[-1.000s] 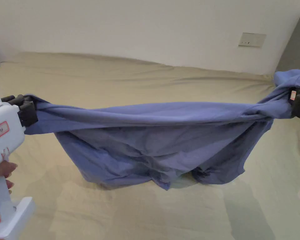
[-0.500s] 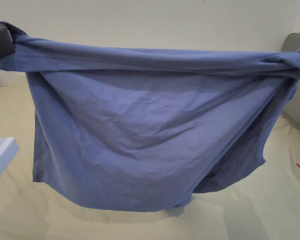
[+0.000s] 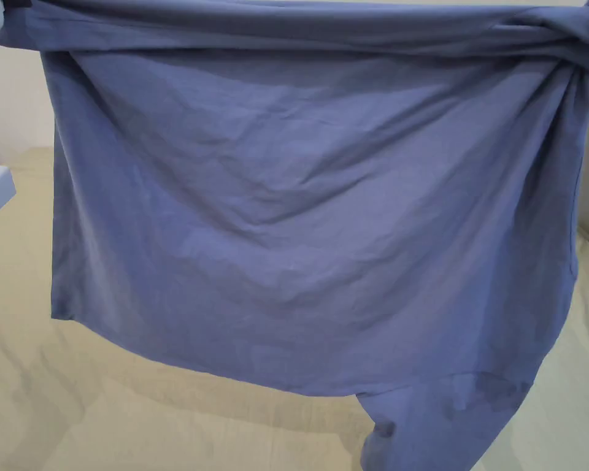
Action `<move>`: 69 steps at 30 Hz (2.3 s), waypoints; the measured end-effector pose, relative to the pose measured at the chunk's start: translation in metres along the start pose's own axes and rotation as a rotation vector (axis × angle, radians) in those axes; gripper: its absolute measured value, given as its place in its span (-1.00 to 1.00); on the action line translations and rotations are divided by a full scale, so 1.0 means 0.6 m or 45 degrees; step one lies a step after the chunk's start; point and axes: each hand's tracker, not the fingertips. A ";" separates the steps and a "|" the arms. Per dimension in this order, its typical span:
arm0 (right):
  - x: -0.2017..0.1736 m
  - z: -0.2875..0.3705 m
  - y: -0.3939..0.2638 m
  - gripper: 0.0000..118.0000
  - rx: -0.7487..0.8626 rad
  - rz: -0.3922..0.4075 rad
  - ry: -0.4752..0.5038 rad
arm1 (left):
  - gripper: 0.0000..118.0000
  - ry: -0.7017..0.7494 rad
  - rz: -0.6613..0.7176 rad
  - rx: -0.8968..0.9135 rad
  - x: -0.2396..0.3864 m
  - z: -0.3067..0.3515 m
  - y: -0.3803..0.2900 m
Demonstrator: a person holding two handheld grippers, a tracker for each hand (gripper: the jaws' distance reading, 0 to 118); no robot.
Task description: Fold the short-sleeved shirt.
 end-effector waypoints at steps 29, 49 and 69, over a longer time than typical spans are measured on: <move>-0.126 -0.207 -0.349 -0.91 -0.417 -0.069 0.031 | -0.97 0.033 -0.054 -0.393 0.020 -0.306 -0.305; -0.150 0.212 -0.726 -0.91 -1.346 -0.112 0.216 | -0.97 0.010 -0.107 -1.230 -0.021 0.097 -0.784; -0.077 0.410 -0.694 -0.91 -1.723 -0.181 0.326 | -0.97 -0.191 -0.329 -1.534 -0.056 0.289 -0.768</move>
